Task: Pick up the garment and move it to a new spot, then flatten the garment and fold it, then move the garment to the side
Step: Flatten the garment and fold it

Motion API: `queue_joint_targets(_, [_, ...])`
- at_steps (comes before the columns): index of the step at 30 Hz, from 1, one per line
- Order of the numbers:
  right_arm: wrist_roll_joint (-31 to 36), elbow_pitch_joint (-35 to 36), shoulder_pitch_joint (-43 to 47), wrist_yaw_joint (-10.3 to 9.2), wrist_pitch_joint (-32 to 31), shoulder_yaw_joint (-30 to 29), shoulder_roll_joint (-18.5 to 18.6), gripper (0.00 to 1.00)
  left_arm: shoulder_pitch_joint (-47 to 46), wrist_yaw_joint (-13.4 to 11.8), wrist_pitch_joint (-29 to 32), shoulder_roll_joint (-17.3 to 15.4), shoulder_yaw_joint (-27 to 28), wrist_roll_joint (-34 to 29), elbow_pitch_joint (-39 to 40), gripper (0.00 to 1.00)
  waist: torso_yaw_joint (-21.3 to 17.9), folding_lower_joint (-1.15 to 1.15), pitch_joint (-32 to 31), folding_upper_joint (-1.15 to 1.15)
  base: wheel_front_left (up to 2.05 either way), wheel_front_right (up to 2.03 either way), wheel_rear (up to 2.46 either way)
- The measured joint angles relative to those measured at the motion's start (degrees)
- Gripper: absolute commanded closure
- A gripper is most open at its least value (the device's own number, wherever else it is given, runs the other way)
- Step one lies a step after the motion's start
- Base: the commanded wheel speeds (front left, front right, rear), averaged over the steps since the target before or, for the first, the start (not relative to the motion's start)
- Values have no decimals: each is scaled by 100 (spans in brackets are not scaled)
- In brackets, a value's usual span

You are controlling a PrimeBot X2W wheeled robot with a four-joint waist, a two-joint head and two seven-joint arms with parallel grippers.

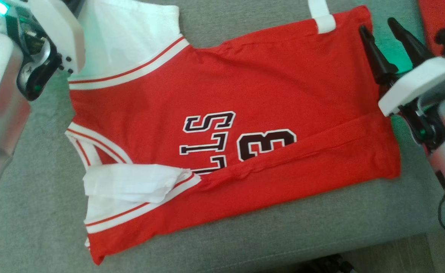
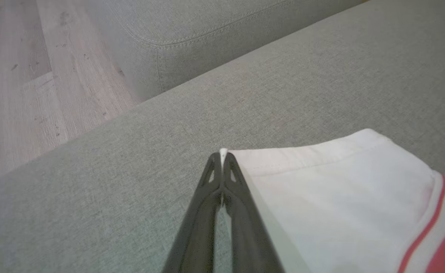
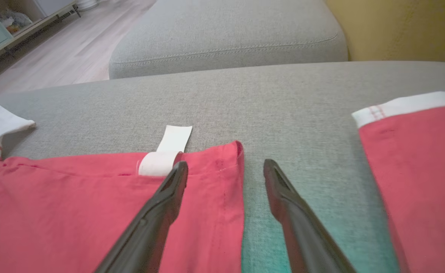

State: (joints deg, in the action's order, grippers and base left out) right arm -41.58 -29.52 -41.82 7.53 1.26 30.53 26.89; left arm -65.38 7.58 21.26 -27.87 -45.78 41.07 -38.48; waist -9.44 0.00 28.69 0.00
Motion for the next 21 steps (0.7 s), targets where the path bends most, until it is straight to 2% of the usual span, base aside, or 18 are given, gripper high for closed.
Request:
queue_joint_targets(4, [-90, -499, -348, 0, 33, 321, -91, 2, -64, 0, -118, 0, -149, 153, 19, 100, 121, 0, 51, 0, 0, 0, 0])
queue_joint_targets(5, [-109, -615, -411, 0, 83, 396, -109, 15, -71, 0, -138, -3, -216, 187, 16, 100, 146, 0, 61, 0, 0, 0, 0])
queue_joint_targets(6, [-145, -717, -473, 0, 87, 474, -118, 47, -76, 0, -172, -3, -258, 215, 16, 100, 172, 0, 68, 0, 0, 0, 0])
queue_joint_targets(7, [-198, -800, -513, 0, 136, 524, -122, 71, -85, 0, -178, 0, -281, 252, 16, 100, 196, 0, 74, 0, 0, 0, 0])
queue_joint_targets(8, [-241, -877, -564, 0, 207, 594, -121, 100, -104, 0, -230, -1, -307, 282, 15, 100, 220, 0, 79, 0, 0, 0, 0])
queue_joint_targets(12, [-381, -1085, -767, 0, 503, 764, -121, 100, -187, 1, -573, -12, -460, 331, 49, 100, 297, 0, 70, 0, 0, 0, 0])
queue_joint_targets(17, [-630, -1276, -973, 0, 779, 859, -82, 100, -371, 1, -1299, -27, -698, 432, 374, 100, 405, 0, -45, 0, 0, 0, 0])
queue_joint_targets(21, [-861, -1333, -1095, 0, 964, 926, 124, 100, -642, 1, -1792, -174, -926, 557, 555, 100, 532, 0, -237, 0, 0, 0, 0])
